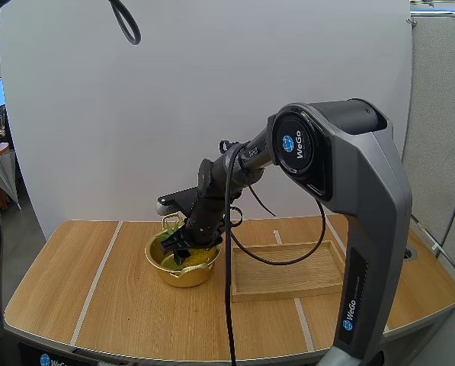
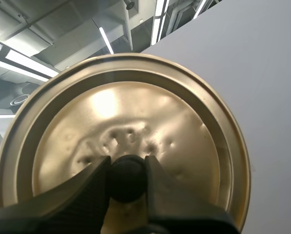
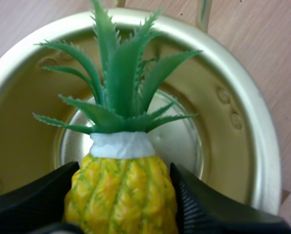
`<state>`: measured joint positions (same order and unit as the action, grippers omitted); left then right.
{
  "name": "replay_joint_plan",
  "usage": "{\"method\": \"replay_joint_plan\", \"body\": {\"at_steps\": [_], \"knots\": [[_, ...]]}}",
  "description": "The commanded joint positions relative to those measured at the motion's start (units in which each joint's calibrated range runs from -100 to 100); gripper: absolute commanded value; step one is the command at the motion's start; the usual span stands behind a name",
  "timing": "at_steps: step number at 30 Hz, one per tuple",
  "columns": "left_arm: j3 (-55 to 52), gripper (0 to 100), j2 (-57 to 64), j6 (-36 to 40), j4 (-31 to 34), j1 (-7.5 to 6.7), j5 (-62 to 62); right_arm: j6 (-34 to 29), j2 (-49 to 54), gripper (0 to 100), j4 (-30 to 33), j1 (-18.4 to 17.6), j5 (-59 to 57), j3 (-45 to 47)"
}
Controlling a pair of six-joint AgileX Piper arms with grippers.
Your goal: Open the pot, put the pineapple inside, and close it
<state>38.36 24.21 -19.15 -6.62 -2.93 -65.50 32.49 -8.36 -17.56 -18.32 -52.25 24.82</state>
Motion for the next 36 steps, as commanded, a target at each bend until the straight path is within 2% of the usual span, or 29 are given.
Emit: {"method": "replay_joint_plan", "body": {"at_steps": [1,2,7,14,24,36], "knots": [[0.47,0,-0.2,0.55,0.51,-0.15,2.44,-0.06,0.29,84,0.67,-0.12,-0.73,-0.4],[0.47,0,-0.2,0.55,0.51,-0.15,2.44,-0.06,0.29,100,0.67,-0.12,-1.16,-0.4],[0.47,0,-0.2,0.55,0.51,-0.15,2.44,-0.06,2.07,100,0.19,-0.12,-2.44,-0.4],[0.47,0,-0.2,0.55,0.51,-0.15,2.44,-0.06,10.49,100,0.3,-0.12,-8.09,-0.4],[0.47,0,-0.2,0.55,0.51,-0.15,2.44,-1.28,32.02,100,0.74,-0.12,-23.13,-0.4],[0.47,0,-0.2,0.55,0.51,-0.15,2.44,-4.97,65.07,100,5.75,-0.12,-29.76,12.58]]}}
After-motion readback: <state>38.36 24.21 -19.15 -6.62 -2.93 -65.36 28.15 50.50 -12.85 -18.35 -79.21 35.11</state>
